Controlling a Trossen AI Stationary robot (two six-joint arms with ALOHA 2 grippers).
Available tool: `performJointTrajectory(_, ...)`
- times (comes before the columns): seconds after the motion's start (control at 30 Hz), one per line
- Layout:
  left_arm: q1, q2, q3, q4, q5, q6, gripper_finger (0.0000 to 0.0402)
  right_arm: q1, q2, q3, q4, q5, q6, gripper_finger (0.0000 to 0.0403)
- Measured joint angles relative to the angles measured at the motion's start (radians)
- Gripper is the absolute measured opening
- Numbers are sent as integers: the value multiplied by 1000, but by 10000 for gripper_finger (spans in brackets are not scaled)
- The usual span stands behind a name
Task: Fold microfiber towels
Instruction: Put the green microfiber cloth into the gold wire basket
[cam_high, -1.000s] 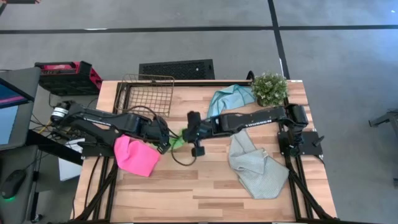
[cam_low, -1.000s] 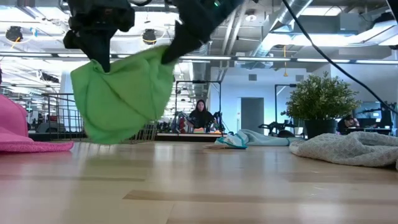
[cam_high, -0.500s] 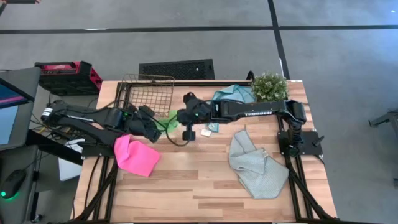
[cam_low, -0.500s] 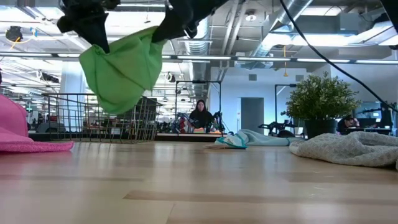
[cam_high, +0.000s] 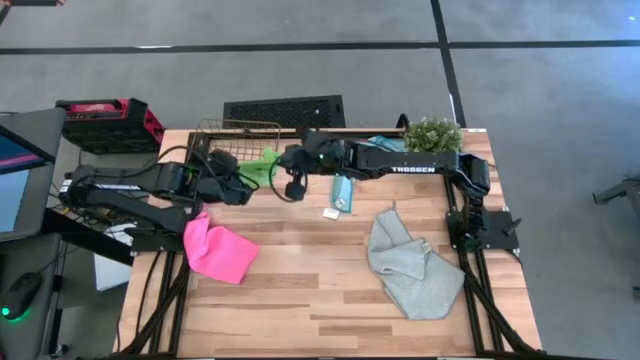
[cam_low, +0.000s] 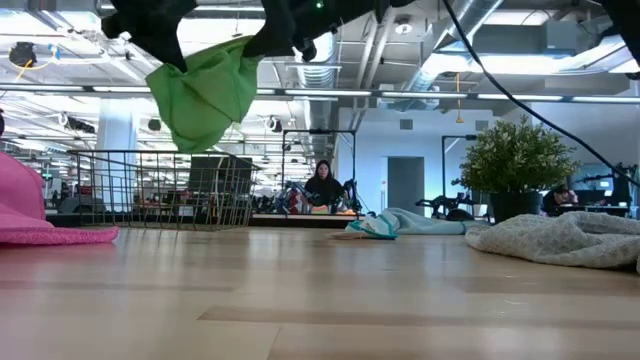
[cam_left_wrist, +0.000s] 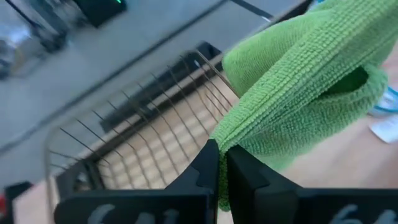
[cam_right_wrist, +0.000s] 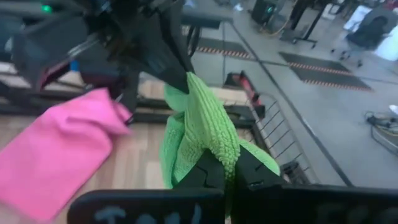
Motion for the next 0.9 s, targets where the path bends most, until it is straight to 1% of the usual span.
performJointTrajectory(0.17, 38, -3, -2, 30, -141, 86, 0, -30, 41, 2, 77, -19, 0, 9)
performJointTrajectory(0.27, 73, -6, -2, 21, -184, 124, 0, -42, 94, 27, 123, -19, 6, 12)
performJointTrajectory(0.5, 201, -2, -11, 23, -190, 219, 0, -75, 232, 191, 112, -17, 11, 9)
performJointTrajectory(0.73, 316, 0, -66, 50, -164, 253, 0, -109, 332, 347, 4, -21, 29, 11)
performJointTrajectory(0.83, 360, 6, -97, 110, -159, 296, 0, -124, 364, 389, -18, -43, 26, 10)
performJointTrajectory(0.9, 391, 7, -121, 165, -137, 330, 0, -137, 386, 408, -22, -48, 26, 9)
